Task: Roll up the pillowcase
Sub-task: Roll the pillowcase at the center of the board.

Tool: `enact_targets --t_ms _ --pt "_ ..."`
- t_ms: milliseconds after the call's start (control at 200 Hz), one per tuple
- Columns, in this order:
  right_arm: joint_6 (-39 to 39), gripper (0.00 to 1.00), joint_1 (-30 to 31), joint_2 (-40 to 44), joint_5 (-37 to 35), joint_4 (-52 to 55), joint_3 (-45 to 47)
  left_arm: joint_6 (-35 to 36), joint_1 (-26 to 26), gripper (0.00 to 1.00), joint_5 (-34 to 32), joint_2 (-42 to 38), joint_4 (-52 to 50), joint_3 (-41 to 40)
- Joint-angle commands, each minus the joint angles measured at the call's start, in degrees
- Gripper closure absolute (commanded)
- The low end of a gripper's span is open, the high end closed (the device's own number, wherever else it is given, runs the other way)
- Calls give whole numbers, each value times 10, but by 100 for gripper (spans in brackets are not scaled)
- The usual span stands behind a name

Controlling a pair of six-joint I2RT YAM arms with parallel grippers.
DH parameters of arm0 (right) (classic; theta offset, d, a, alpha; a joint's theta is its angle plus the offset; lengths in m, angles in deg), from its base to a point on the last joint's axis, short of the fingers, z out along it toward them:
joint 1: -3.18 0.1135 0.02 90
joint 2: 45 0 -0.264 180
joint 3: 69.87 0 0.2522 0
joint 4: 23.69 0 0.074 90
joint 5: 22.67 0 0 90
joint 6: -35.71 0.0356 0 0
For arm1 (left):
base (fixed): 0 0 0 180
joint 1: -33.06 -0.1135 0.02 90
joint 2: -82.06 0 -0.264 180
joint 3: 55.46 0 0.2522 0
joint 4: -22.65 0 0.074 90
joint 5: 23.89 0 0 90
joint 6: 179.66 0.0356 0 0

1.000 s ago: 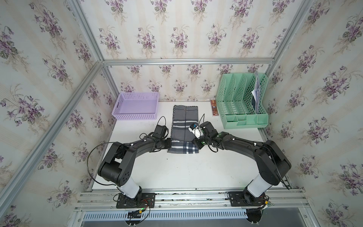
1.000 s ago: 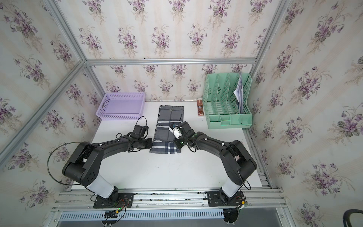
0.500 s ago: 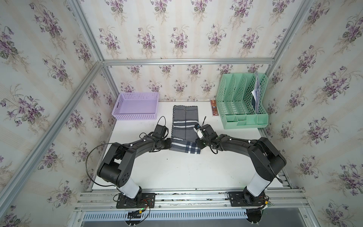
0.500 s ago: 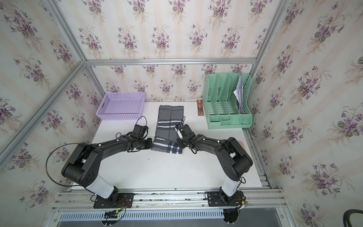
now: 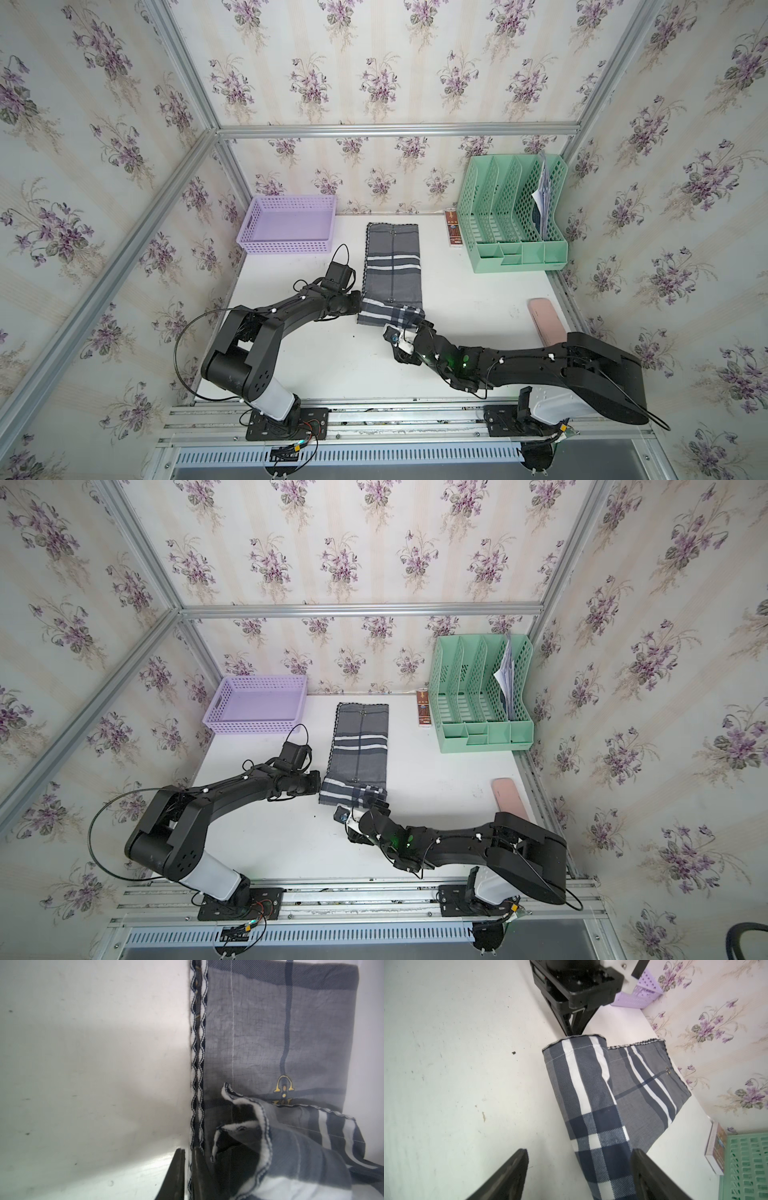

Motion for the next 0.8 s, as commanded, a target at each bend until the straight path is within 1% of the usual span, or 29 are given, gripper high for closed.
enact_targets --t_ms 0,215,270,330,449,504,524,544,554,559,564,594,644,694,744,794 --pt "-49 19 5 -30 -20 -49 -2 -7 -1 85 -15 5 -16 3" --pt "-92 20 4 -141 -31 -35 -58 -17 -1 85 -12 14 -21 10" --pt "-101 20 -2 -170 -45 -36 -74 -17 -1 84 -14 9 -22 10" --pt "-104 20 -15 -198 -43 -24 -94 -16 -2 84 -19 4 -25 10" --pt "-118 24 -35 -250 -60 4 -130 -14 -7 83 -27 -9 -46 14" --pt "-116 27 -47 -267 -56 26 -146 -13 -12 83 -30 -21 -52 12" --pt "-114 30 -51 -271 -52 36 -151 -14 -14 83 -30 -26 -53 10" --pt "-112 34 -56 -276 -46 46 -157 -14 -16 82 -30 -32 -53 8" --pt "-110 39 -58 -278 -43 51 -160 -15 -18 82 -31 -34 -54 7" --pt "-110 43 -59 -278 -42 53 -161 -15 -18 82 -31 -36 -54 5" --pt "-109 43 -60 -279 -41 55 -162 -15 -18 82 -31 -38 -54 4" --pt "-105 59 -65 -281 -32 71 -168 -18 -23 82 -32 -47 -53 0" --pt "-97 78 -69 -275 -9 95 -176 -23 -31 80 -34 -64 -53 -7" --pt "-86 100 -76 -259 40 138 -186 -26 -38 78 -36 -83 -53 -15" --pt "-70 100 -83 -236 105 197 -207 -28 -42 74 -38 -98 -50 -24" --pt "-52 100 -101 -218 220 288 -241 -26 -47 73 -39 -126 -48 -31"
